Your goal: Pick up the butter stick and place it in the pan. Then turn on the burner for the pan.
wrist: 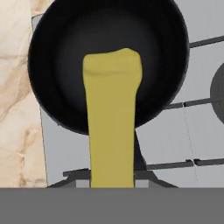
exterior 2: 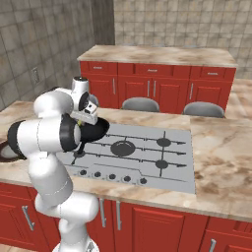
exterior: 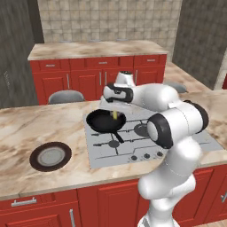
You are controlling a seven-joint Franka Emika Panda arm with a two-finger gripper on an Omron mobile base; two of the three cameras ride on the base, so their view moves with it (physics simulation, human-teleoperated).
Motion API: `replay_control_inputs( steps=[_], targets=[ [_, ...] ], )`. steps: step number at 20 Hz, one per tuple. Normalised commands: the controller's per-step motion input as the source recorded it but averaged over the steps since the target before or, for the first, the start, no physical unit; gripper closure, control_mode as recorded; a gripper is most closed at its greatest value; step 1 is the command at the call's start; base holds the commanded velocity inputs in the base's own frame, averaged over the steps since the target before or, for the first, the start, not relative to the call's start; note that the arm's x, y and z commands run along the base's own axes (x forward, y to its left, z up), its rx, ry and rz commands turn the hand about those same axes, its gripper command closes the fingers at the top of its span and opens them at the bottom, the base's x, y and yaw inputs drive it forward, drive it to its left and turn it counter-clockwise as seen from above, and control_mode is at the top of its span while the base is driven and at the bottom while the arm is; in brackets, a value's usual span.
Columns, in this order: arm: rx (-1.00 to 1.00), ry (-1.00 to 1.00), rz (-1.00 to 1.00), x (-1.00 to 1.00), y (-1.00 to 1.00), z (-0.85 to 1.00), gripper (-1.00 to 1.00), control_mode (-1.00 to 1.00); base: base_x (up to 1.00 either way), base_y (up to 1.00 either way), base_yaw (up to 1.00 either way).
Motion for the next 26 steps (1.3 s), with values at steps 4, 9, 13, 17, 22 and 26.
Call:
replay_control_inputs(
  steps=[4,9,13,17,22,26],
  targets=[
    [-0.01,0.00,0.01,0.38,0.00,-0.02,1.00,-1.00,0.00,0.00,0.00],
    [-0.04,0.00,0.02,0.34,0.00,-0.12,1.00,-1.00,0.00,0.00,0.00],
    [-0.07,0.00,0.02,0.24,0.00,-0.19,1.00,-1.00,0.00,0.00,0.00],
    [-0.07,0.01,0.03,0.14,0.00,-0.32,1.00,-1.00,0.00,0.00,0.00],
    [-0.01,0.00,0.03,0.02,0.00,-0.42,1.00,-1.00,0.00,0.00,0.00],
    [0.00,0.00,0.03,0.03,0.00,-0.38,1.00,-1.00,0.00,0.00,0.00]
  ],
)
